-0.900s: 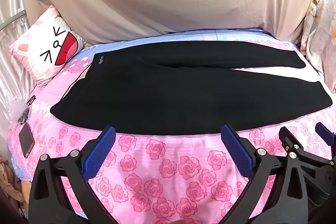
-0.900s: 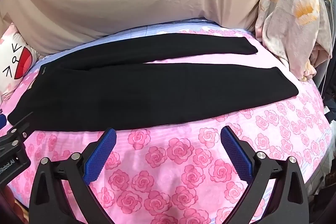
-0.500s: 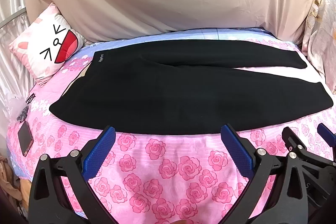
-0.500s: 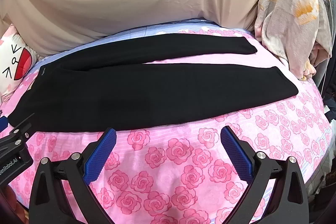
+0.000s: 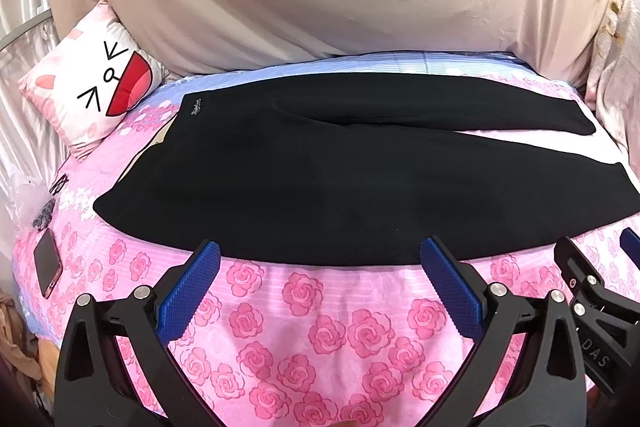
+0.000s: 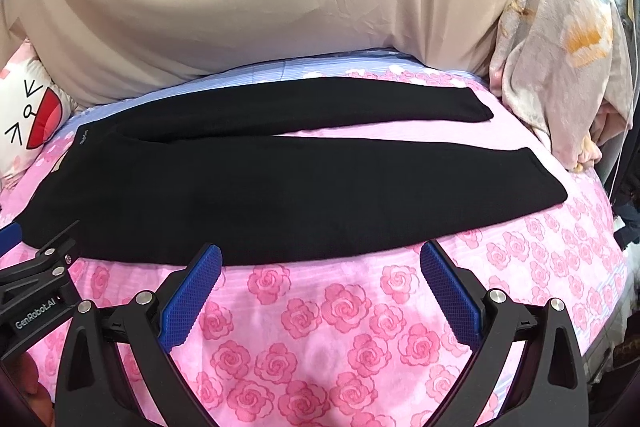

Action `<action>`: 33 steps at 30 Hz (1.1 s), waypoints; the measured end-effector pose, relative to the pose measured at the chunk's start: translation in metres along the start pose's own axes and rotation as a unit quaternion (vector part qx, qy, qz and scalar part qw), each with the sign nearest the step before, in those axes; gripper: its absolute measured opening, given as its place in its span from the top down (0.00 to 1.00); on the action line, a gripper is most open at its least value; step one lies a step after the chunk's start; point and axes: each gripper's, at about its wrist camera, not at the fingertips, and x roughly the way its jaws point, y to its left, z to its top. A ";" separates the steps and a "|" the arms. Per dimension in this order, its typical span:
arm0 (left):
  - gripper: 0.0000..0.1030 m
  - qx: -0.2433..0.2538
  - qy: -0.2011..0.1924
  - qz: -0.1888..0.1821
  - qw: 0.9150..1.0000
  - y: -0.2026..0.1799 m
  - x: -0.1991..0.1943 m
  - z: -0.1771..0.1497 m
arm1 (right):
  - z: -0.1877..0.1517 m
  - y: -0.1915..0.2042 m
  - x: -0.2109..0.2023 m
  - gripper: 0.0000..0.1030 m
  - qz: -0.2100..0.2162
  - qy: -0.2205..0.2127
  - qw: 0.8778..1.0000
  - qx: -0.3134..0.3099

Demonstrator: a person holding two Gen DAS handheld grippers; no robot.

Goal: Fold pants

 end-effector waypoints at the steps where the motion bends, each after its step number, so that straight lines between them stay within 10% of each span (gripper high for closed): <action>1: 0.05 -0.001 0.000 0.001 1.000 0.001 0.001 0.001 | 0.001 0.002 0.000 0.05 0.002 -0.003 1.000 -0.002; 33: 0.05 -0.002 0.002 0.004 1.000 -0.003 0.006 0.008 | 0.007 0.009 0.012 0.05 0.003 0.035 0.999 -0.009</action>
